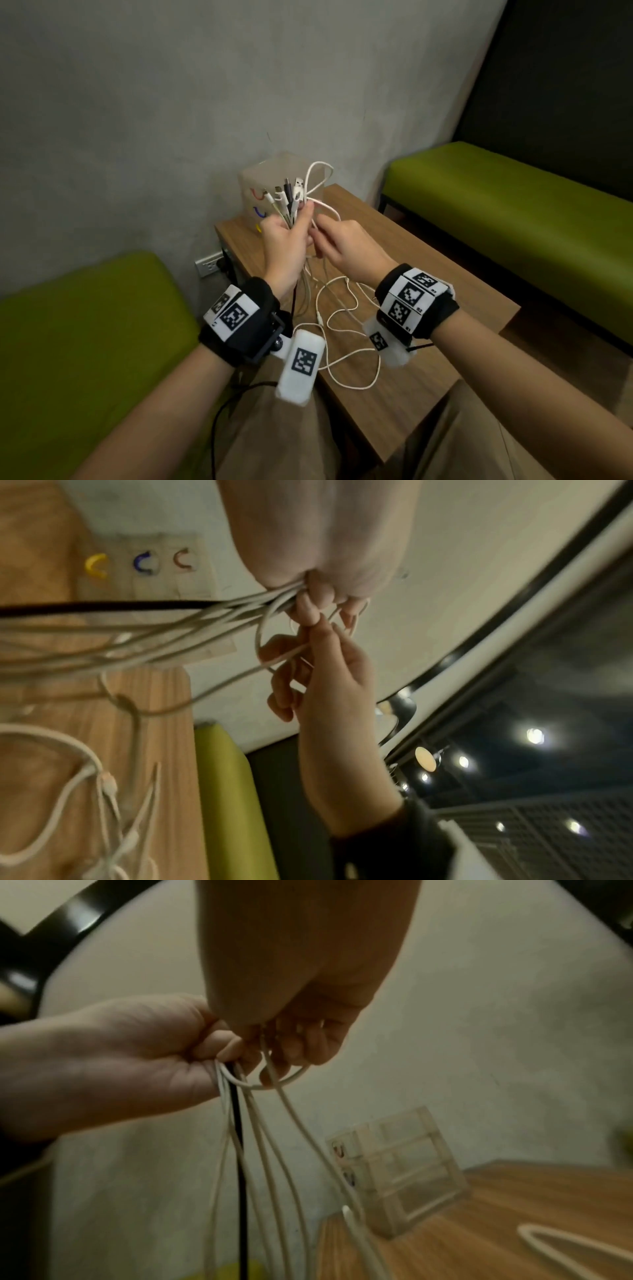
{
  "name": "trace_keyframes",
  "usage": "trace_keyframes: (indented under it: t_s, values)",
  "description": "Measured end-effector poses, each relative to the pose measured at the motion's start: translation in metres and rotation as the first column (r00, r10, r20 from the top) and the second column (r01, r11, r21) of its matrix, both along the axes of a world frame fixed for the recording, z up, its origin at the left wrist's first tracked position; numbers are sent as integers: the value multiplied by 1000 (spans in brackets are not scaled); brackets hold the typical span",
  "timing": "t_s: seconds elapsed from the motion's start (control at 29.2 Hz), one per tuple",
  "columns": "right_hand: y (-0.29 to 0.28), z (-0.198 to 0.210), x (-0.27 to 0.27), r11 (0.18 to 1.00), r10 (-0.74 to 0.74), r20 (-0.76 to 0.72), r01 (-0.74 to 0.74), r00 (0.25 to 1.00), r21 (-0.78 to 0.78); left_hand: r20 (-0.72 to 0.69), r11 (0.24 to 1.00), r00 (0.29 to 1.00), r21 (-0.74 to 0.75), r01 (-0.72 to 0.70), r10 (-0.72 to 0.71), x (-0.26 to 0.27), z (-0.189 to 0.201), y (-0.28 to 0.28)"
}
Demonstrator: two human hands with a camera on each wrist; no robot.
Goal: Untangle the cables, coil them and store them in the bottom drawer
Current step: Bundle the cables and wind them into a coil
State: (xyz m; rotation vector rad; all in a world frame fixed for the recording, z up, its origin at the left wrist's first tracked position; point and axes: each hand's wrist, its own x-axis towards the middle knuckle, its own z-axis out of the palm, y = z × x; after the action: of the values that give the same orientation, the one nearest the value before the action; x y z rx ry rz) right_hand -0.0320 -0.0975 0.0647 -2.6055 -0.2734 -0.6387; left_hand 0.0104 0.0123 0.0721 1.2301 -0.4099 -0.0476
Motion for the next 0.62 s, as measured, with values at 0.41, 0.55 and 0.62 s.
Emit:
trace_keyframes:
  t_s: [0.41,0.55,0.62]
  values:
    - [-30,-75,-29,979,-203,-328,192,922,-66,-77,967,980,-166,-194,183,29,21,11]
    - [-46,-88,-30,921,-184,-460,316,868,228,-59,930,955,-215,-298,292,38,28,25]
    - [-60,-94,-28,876,-299,-542,451,785,170,-44,907,937,-238,-348,347,44,33,33]
